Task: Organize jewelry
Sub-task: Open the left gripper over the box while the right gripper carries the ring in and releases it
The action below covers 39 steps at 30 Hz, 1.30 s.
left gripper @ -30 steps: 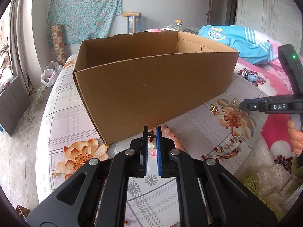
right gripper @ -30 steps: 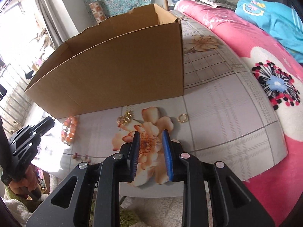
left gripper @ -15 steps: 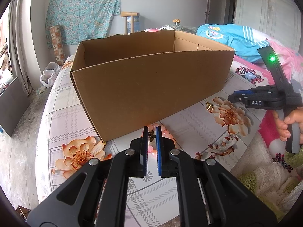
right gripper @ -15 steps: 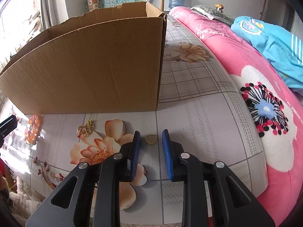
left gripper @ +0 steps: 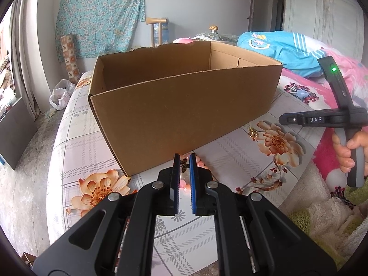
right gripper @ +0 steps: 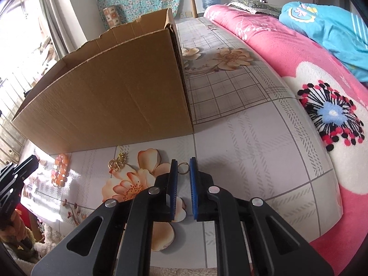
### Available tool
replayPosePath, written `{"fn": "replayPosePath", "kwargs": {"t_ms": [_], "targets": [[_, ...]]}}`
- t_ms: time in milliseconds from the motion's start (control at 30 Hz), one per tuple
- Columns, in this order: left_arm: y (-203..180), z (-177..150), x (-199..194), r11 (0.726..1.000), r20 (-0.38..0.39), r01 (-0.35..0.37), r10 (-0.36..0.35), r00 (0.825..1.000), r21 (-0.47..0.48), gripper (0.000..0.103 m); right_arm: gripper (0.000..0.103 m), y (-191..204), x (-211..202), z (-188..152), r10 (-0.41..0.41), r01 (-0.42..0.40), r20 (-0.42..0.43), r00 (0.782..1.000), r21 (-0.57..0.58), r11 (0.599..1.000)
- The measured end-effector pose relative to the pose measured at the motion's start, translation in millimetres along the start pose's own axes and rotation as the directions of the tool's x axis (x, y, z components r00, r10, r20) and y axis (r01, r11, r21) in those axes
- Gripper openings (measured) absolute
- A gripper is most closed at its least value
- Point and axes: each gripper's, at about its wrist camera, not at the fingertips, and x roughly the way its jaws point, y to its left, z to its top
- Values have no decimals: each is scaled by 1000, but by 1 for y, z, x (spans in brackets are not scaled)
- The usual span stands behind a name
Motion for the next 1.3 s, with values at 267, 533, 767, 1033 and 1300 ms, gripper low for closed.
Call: {"fn": "replayPosePath", "kwargs": {"t_ms": [267,533,767,1033,1300], "targets": [[-6,21,-36,1000,97,7,-10,995,24,7,10,26,-56,8,117,-106,120,986,-90,990],[0,68,-58,989,225,146,-142,964,3,7,11,62,-88,39,301,-269,211,930,-168,948],[7,108,-13,982,155,187,-183,971,-12,7,11,76,-53,80,324,-302,154,933,-150,941],[32,131,64,960,-78,217,-233,969,-178,7,11,74,-1,122,248,-241,30,968,-153,958],[38,129,86,952,-160,193,-234,959,-238,7,12,67,22,140,224,-222,-8,975,-167,961]]}}
